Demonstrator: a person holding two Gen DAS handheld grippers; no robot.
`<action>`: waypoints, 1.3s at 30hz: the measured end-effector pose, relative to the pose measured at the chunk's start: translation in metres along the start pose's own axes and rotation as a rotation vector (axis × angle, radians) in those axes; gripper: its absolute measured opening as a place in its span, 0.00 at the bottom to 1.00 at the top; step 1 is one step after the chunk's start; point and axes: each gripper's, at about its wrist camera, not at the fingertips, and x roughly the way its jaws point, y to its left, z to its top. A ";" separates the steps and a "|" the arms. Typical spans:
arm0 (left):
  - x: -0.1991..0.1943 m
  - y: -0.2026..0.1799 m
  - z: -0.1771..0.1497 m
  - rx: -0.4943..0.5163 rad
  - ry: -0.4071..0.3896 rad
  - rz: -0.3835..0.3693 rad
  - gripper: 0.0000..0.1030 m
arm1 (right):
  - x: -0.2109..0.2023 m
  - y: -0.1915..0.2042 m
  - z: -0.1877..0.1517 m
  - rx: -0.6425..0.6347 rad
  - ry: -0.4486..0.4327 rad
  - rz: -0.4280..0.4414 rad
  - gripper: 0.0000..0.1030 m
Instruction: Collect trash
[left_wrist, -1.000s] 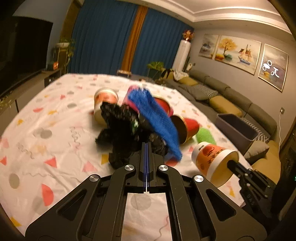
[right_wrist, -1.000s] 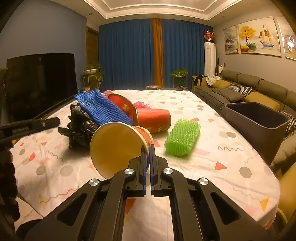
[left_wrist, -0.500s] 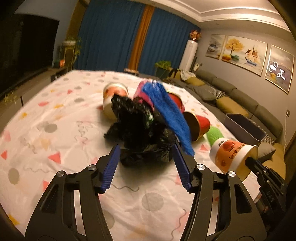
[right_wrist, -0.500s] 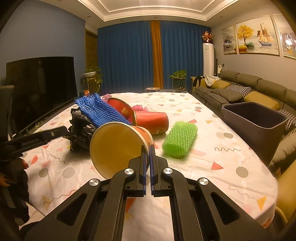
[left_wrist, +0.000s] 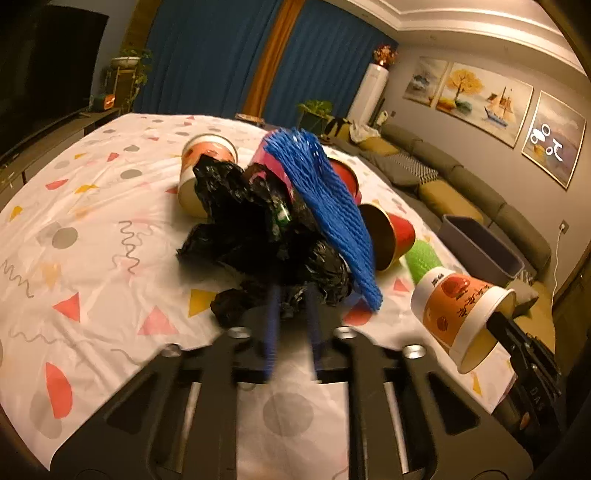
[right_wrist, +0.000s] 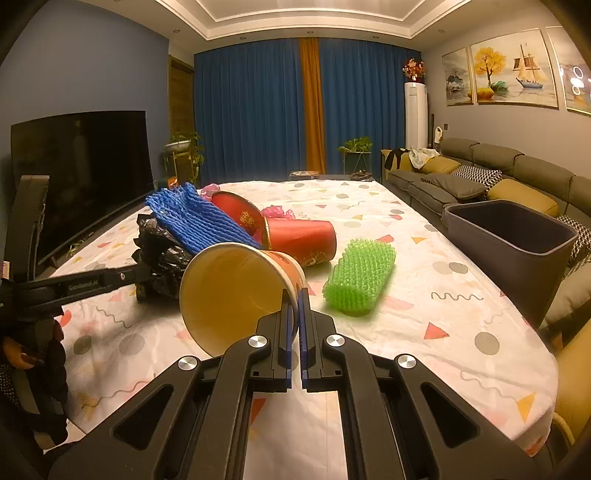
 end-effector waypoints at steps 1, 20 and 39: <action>0.000 0.000 -0.001 0.001 0.003 -0.005 0.02 | 0.000 0.001 0.000 -0.001 0.000 0.000 0.04; -0.092 -0.040 0.043 0.067 -0.228 -0.093 0.00 | -0.022 -0.007 0.015 0.003 -0.073 0.008 0.04; -0.072 -0.132 0.094 0.196 -0.257 -0.194 0.00 | -0.046 -0.062 0.037 0.057 -0.182 -0.105 0.04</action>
